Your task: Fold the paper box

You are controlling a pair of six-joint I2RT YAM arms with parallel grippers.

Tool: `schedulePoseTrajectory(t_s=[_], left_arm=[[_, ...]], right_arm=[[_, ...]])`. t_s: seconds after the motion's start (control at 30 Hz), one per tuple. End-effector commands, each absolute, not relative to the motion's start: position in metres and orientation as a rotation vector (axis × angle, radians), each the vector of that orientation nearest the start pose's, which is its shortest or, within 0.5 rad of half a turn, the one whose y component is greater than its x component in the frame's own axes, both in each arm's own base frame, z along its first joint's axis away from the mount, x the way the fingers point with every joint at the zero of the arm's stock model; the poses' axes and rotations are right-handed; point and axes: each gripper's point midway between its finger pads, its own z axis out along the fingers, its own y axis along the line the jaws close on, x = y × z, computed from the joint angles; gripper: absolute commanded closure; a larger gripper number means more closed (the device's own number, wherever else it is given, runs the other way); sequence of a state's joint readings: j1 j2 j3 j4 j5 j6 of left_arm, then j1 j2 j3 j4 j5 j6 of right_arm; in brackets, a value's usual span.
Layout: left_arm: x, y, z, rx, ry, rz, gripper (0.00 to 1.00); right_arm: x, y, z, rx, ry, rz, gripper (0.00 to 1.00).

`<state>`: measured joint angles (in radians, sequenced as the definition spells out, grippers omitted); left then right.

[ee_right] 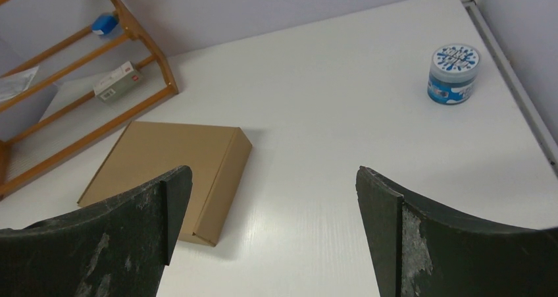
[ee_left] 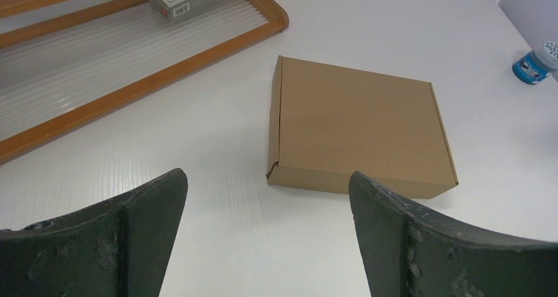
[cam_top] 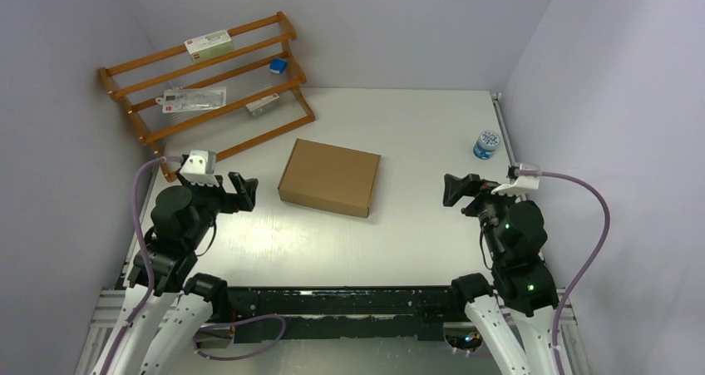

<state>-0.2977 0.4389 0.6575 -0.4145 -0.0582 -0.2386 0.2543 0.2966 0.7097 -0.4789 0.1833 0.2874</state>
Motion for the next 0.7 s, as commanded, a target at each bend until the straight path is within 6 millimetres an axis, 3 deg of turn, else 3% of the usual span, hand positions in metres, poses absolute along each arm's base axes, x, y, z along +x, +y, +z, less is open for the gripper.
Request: schedulePoseTrajectory(t_s=[0.0,0.67], left_arm=[[0.2356,-0.0752,0.2578,0.04,1.747,-0.356,0.03],[0.2355,-0.0741,0.2581,0.04,1.744,-0.35,0.03]], right_arm=[[0.2153,0.0346,0.292,0.196,1.689,0.265,0.0],[0.2173,0.039,0.2849,0.163,1.708,0.271,0.0]])
